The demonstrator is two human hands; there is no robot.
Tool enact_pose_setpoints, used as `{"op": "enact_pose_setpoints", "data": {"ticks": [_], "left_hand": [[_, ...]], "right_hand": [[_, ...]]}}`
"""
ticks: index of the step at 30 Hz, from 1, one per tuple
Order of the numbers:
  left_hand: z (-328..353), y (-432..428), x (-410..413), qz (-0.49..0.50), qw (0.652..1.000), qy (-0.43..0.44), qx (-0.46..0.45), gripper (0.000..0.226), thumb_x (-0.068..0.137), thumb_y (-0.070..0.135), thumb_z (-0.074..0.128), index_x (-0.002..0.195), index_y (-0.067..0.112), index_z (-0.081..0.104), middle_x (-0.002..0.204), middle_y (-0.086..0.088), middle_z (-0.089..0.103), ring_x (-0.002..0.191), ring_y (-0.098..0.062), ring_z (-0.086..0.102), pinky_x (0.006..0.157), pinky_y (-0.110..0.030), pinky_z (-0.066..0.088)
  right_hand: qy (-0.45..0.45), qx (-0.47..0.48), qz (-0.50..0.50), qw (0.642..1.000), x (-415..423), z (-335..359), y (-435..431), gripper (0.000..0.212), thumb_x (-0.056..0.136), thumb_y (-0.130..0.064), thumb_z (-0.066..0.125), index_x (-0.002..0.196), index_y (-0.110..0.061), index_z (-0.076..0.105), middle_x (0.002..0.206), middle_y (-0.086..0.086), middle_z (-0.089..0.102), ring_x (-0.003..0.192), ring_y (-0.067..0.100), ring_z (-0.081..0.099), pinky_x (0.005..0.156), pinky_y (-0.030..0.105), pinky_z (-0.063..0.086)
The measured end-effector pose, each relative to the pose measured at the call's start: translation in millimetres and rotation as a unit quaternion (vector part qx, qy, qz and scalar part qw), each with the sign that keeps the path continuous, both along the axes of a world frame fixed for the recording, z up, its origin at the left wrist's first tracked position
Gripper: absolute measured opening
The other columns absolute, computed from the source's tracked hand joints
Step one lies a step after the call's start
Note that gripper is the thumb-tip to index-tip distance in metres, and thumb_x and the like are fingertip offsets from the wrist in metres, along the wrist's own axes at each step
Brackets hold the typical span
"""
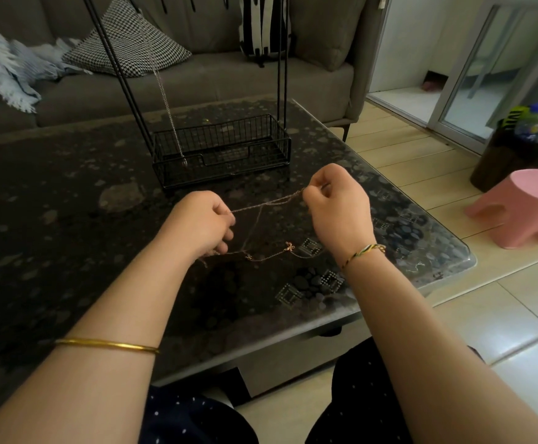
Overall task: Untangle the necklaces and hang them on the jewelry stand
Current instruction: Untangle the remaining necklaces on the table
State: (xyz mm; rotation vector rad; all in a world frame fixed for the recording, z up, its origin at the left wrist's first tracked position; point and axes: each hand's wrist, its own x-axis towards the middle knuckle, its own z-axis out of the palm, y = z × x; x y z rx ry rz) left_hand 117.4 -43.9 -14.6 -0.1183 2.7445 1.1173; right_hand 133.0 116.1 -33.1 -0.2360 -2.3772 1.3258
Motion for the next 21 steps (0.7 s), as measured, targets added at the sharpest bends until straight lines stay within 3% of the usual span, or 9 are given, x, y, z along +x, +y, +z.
{"op": "enact_pose_setpoints", "data": {"ticks": [3,7,11,15,18,21], "left_hand": [[-0.3,-3.9,-3.9,0.029,0.998,-0.043,-0.040,0.016,0.100,0.014,0.046,0.099,0.007,0.060,0.082,-0.010,0.069,0.058,-0.018,0.059,0.053,-0.029,0.044],[-9.1,-8.5,-12.3,0.060,0.987,-0.112,-0.100,0.040,0.104,0.034,0.035,0.103,0.007,0.064,0.083,-0.007,0.074,0.079,-0.022,0.071,0.086,-0.040,0.055],[-15.5,-9.9,-14.1,0.079,0.979,-0.051,-0.178,0.046,0.102,0.043,0.031,0.118,0.009,0.056,0.087,-0.009,0.069,0.074,-0.024,0.070,0.081,-0.041,0.058],[-18.3,-10.4,-16.9,0.060,0.966,-0.026,-0.252,0.044,0.102,0.041,0.032,0.127,0.012,0.053,0.114,-0.012,0.061,0.094,-0.030,0.064,0.083,-0.041,0.053],[-20.5,-11.1,-18.6,0.021,0.965,-0.048,-0.256,0.039,0.100,0.034,0.041,0.120,0.007,0.059,0.104,-0.011,0.060,0.091,-0.027,0.059,0.072,-0.035,0.047],[-19.6,-11.6,-15.9,0.003,0.961,-0.083,-0.263,0.029,0.095,0.029,0.053,0.118,0.015,0.063,0.112,-0.007,0.061,0.102,-0.026,0.058,0.090,-0.039,0.049]], "right_hand": [[-0.008,0.042,-0.031,0.999,1.2,1.1,3.6,0.003,0.088,-0.017,0.050,0.087,-0.017,0.052,0.068,-0.010,0.048,0.069,0.014,0.047,0.062,0.031,0.040],[0.001,0.035,-0.035,0.999,0.7,-0.4,4.7,0.004,0.089,-0.015,0.050,0.085,-0.017,0.051,0.066,-0.010,0.046,0.062,0.010,0.043,0.060,0.031,0.039],[-0.001,-0.055,0.008,0.998,-2.5,-3.7,2.4,0.008,0.088,-0.011,0.051,0.083,-0.015,0.056,0.065,-0.004,0.050,0.057,0.010,0.043,0.056,0.027,0.038],[-0.019,-0.086,0.051,0.995,-2.6,-3.0,0.2,0.010,0.089,-0.008,0.052,0.084,-0.014,0.059,0.069,0.003,0.054,0.056,0.009,0.043,0.045,0.014,0.036],[-0.019,-0.093,0.070,0.993,-2.5,-1.8,-2.0,0.011,0.088,-0.006,0.053,0.082,-0.013,0.060,0.069,0.005,0.056,0.056,0.009,0.044,0.042,0.011,0.035],[-0.020,-0.098,0.087,0.991,-1.7,-1.9,-4.2,0.013,0.088,-0.005,0.054,0.081,-0.014,0.060,0.065,0.003,0.056,0.053,0.007,0.043,0.043,0.011,0.035]]}}
